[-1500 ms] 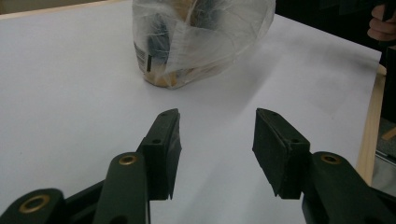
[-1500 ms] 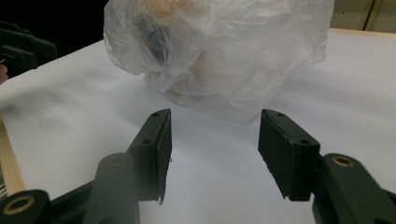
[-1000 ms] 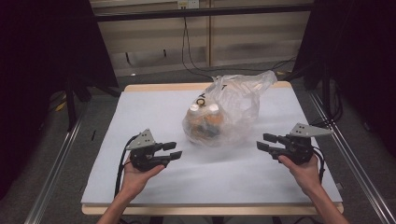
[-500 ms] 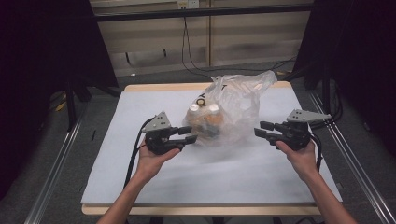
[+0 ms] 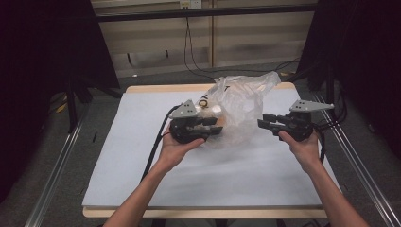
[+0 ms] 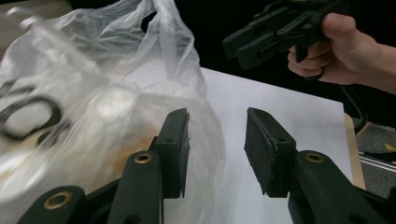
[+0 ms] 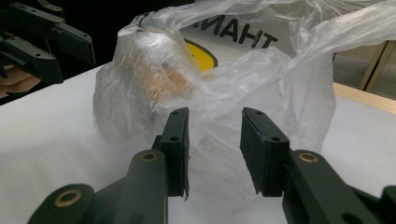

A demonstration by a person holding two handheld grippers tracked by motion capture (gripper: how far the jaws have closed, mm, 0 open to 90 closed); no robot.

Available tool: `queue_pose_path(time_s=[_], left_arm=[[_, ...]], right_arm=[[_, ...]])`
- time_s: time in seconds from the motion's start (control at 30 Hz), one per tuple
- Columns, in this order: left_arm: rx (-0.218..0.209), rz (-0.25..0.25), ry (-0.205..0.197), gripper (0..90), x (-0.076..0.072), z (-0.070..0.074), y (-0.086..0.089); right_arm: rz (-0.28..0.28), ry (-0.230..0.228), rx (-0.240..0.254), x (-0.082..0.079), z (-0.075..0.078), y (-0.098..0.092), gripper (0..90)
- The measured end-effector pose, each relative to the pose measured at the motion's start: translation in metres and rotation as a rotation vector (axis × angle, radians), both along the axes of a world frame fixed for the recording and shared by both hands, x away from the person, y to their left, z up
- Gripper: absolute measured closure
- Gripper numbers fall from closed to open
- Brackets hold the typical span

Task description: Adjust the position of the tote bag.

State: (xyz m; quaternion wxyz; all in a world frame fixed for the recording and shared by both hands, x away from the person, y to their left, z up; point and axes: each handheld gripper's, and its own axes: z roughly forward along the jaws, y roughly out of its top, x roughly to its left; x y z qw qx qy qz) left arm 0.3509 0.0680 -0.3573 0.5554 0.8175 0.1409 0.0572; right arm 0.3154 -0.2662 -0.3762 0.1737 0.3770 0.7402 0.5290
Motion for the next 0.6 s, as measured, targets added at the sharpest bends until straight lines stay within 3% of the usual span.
queue_pose_path(time_s=[0.17, 0.4, 0.6], left_arm=[[0.019, -0.028, 0.011, 57.2, 0.009, 0.005, -0.031], [0.039, -0.058, 0.017, 54.2, 0.014, 0.007, -0.058], [0.111, -0.05, 0.027, 49.6, 0.022, 0.001, -0.076]], right_arm=[[-0.006, -0.002, -0.003, 0.011, 0.005, 0.001, 61.4], [-0.022, 0.002, -0.01, 0.022, 0.011, -0.001, 58.0], [-0.044, 0.006, -0.032, 0.034, 0.009, -0.003, 55.8]])
